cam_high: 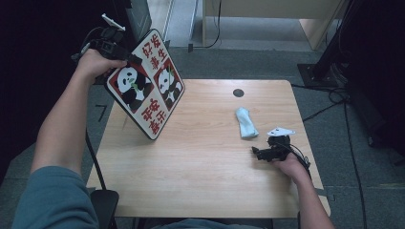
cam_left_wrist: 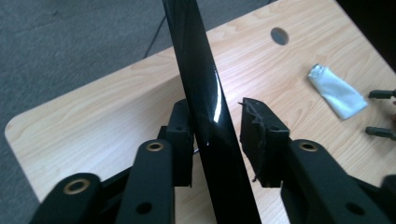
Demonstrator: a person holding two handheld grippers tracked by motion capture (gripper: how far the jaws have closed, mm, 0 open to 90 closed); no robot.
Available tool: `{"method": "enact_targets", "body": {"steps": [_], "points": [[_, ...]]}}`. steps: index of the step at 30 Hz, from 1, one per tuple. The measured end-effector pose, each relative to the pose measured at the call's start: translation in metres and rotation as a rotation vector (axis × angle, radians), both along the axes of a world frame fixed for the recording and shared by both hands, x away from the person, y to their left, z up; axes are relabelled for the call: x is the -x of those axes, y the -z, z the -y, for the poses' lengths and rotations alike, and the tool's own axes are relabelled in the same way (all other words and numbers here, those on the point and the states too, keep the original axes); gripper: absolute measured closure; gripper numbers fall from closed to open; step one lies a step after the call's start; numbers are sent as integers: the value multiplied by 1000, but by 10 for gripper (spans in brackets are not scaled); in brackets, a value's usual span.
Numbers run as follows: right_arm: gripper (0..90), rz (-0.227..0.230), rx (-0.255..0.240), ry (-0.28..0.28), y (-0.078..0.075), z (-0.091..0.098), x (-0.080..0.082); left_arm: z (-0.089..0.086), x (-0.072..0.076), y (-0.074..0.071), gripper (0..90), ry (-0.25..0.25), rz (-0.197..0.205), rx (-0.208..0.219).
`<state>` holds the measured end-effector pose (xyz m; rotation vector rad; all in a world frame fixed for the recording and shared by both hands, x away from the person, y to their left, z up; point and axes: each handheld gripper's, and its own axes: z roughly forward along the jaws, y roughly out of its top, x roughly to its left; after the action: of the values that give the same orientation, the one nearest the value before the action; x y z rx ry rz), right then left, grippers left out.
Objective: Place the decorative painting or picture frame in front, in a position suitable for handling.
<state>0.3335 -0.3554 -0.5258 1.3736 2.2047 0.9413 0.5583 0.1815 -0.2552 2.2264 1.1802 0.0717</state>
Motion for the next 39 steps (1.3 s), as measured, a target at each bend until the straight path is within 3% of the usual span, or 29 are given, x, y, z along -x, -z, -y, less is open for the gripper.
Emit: {"method": "enact_targets", "body": {"steps": [7,19,31,35,39], "points": [[0,-1,0,-1,0,0,-1,7,0,-2,760,-24,-26,-73],[0,-2,0,-2,0,0,-1,14,3,-7,789,-71,-71,-74],[0,1,1,-2,0,0,-1,20,16,-17,818,-25,-78,-58],[0,-1,1,-3,0,0,-1,30,32,-27,817,20,-37,-77],[0,-4,-1,-3,0,0,-1,37,43,-32,817,46,-36,-84]]}}
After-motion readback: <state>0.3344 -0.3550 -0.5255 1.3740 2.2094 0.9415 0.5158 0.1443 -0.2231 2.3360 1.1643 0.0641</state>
